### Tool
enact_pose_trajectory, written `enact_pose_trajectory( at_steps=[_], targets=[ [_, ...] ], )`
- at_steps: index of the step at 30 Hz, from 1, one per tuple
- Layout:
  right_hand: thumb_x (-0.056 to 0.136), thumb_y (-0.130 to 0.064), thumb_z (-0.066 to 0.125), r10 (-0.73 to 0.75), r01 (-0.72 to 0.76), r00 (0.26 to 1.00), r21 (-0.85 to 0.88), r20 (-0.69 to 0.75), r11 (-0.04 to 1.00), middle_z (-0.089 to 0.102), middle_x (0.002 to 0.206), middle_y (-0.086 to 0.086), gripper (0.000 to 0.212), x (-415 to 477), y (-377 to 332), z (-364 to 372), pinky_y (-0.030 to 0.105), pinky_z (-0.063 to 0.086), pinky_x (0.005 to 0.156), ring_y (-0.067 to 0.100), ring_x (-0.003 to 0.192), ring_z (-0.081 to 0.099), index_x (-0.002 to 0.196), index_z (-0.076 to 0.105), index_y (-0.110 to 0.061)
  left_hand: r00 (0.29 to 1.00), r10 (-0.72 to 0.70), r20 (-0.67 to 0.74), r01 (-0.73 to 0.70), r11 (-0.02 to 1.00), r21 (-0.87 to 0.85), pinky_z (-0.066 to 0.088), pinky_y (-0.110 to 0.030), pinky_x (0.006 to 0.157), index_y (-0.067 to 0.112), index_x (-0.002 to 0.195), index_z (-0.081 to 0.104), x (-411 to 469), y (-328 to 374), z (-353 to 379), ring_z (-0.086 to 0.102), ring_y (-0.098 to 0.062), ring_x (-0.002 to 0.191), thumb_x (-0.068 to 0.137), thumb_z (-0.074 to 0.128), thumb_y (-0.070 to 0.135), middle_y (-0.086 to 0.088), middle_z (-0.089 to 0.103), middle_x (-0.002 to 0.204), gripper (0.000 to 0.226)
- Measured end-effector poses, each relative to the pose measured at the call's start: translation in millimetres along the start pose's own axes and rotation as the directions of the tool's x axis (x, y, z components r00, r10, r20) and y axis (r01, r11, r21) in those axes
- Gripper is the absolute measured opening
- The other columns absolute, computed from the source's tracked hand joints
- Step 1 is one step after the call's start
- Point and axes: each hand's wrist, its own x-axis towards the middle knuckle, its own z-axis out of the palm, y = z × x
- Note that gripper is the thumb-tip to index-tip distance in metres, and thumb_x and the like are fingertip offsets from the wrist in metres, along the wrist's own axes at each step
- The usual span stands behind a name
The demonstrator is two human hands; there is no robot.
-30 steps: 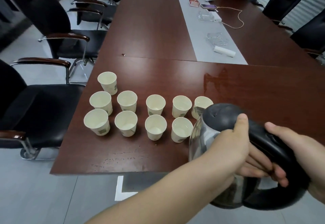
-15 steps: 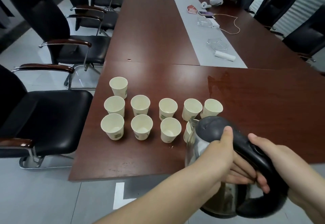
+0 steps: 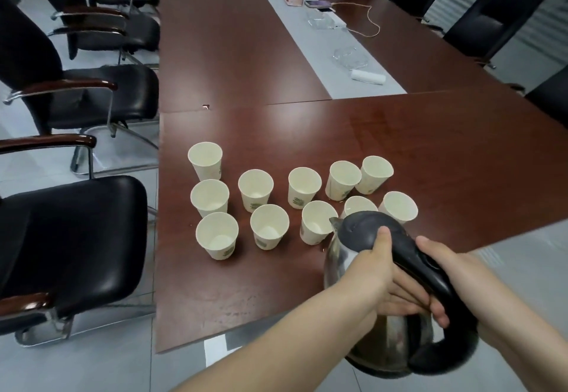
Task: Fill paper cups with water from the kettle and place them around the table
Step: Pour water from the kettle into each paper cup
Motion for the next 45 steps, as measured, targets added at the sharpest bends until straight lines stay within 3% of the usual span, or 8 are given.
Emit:
enact_pose_trajectory(
  at_steps=[11, 27, 45],
  targets=[
    [0.091, -0.048, 0.051, -0.011, 0.009, 1.000, -0.138, -0.012, 0.990, 0.049, 0.037, 0.019, 0.073, 2.4, -20.3, 5.8, 0.030, 0.042, 0.052, 0.024, 0.030, 0.044, 0.030, 0.053, -0.007, 0.999, -0.027, -0.033, 0.025, 0.997, -0.069, 0.050, -0.017, 0.044, -0.003, 0.059, 0.059, 5.2, 5.9, -6.0, 0.057, -0.013, 0.035, 0.095, 0.018, 0.064, -0.008, 0.056, 0.039, 0.086],
    [0.092, -0.049, 0.049, 0.022, -0.017, 1.000, -0.301, 0.014, 0.954, 0.055, 0.046, 0.022, 0.059, 14.8, -38.4, -0.9, 0.029, 0.046, 0.049, 0.026, 0.035, 0.050, 0.063, 0.061, 0.001, 0.998, -0.023, -0.053, 0.014, 0.987, -0.160, 0.050, -0.017, 0.040, -0.004, 0.058, 0.059, 16.9, 10.2, -2.3, 0.057, -0.012, 0.034, 0.096, 0.019, 0.062, -0.008, 0.057, 0.040, 0.086],
    [0.094, -0.049, 0.046, 0.018, 0.002, 0.999, -0.374, 0.050, 0.928, 0.054, 0.045, 0.021, 0.062, 17.9, -49.1, -5.1, 0.025, 0.043, 0.044, 0.025, 0.034, 0.049, 0.058, 0.059, -0.001, 0.998, -0.026, -0.063, 0.013, 0.978, -0.207, 0.054, -0.019, 0.052, -0.003, 0.058, 0.063, 27.7, 10.1, -1.0, 0.062, -0.014, 0.045, 0.094, 0.020, 0.065, -0.009, 0.062, 0.048, 0.088]
  ],
)
